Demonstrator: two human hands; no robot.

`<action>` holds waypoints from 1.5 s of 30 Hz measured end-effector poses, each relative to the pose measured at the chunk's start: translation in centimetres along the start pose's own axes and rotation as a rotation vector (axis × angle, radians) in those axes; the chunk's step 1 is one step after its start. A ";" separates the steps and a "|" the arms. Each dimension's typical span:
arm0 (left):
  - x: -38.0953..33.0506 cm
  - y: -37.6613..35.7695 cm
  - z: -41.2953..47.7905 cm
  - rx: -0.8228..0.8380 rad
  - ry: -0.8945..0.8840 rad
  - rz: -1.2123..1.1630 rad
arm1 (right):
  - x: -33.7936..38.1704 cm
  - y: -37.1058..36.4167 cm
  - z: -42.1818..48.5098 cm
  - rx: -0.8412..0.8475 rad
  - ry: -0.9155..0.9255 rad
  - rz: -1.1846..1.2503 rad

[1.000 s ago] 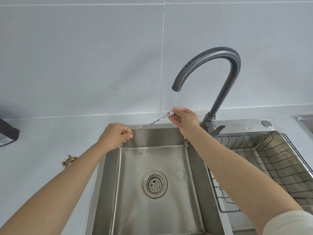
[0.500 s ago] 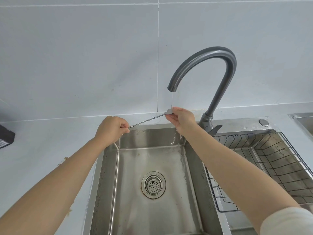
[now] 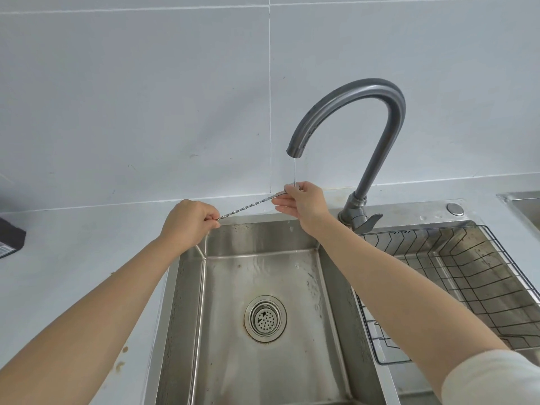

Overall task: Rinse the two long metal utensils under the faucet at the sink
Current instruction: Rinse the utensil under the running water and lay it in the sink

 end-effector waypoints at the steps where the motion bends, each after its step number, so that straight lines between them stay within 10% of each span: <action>1: 0.0 0.1 0.0 -0.003 -0.002 0.005 | 0.0 0.1 0.0 0.009 0.016 0.006; 11: -0.8 -0.1 -0.4 -0.005 -0.028 0.004 | -0.8 0.2 0.3 0.024 -0.123 0.460; 45: -0.7 -1.1 -1.4 0.007 0.031 -0.024 | -0.3 0.0 -0.8 -0.057 -0.114 0.272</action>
Point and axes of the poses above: each hand's wrist, its own z-axis towards the middle knuckle, its own y-axis out of the back of the hand, x = y × z, the point moved 6 cm from there along z, towards the middle knuckle, and after that the axes turned 10 degrees about -x, right-handed, at the moved point
